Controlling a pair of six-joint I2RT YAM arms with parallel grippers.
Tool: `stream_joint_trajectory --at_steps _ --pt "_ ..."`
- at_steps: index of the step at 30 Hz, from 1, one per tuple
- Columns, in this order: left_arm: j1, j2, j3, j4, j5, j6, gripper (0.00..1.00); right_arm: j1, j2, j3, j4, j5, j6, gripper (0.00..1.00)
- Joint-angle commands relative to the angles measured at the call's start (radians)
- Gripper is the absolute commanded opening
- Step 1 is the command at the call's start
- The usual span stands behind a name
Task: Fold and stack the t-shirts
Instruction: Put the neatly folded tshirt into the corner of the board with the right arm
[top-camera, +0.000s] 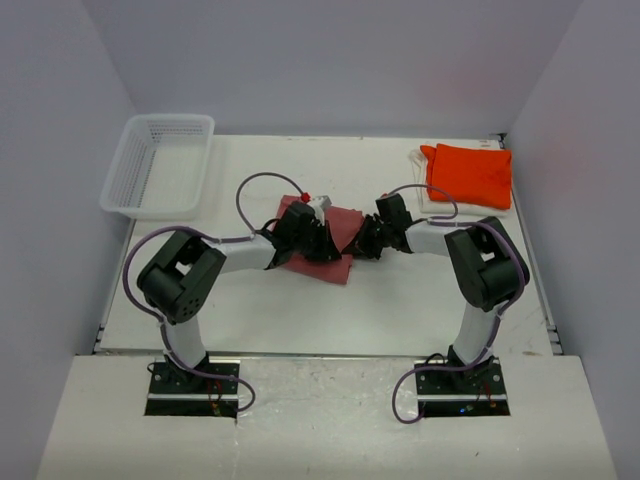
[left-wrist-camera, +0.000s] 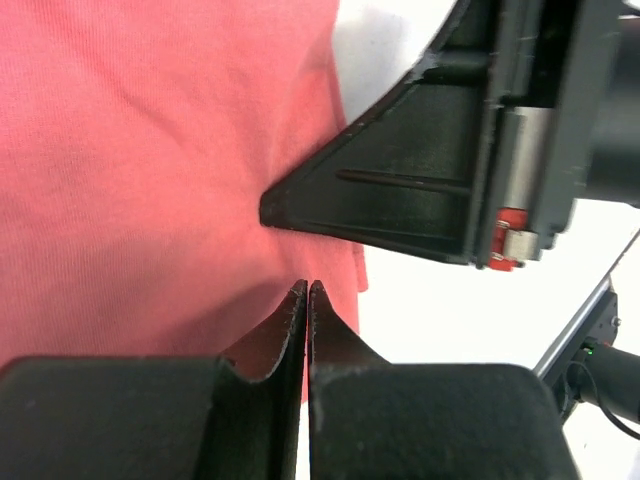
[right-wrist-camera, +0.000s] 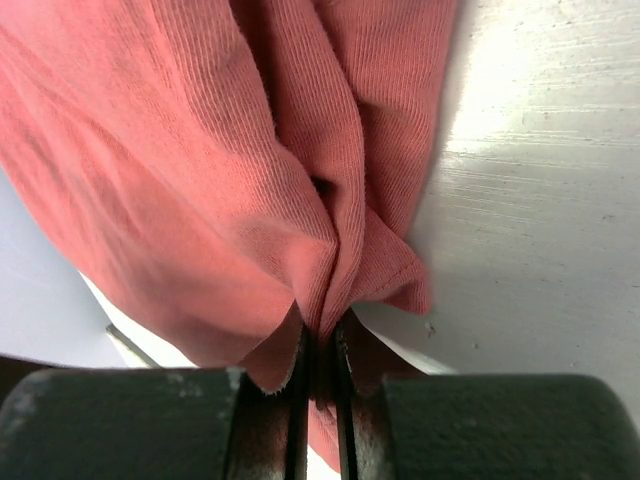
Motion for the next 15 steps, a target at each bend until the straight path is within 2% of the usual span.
stream_joint_trajectory --at_steps 1,9,15 --pt "-0.002 -0.105 0.0 -0.002 -0.022 0.026 0.0 0.009 0.019 -0.011 -0.1 0.123 -0.044 0.0" --pt "-0.003 -0.204 0.027 -0.138 -0.188 0.108 0.0 0.022 -0.061 0.049 -0.186 0.202 -0.157 0.0" --pt "-0.003 -0.182 0.039 -0.172 -0.223 0.11 0.0 0.025 -0.148 0.164 -0.339 0.369 -0.309 0.0"
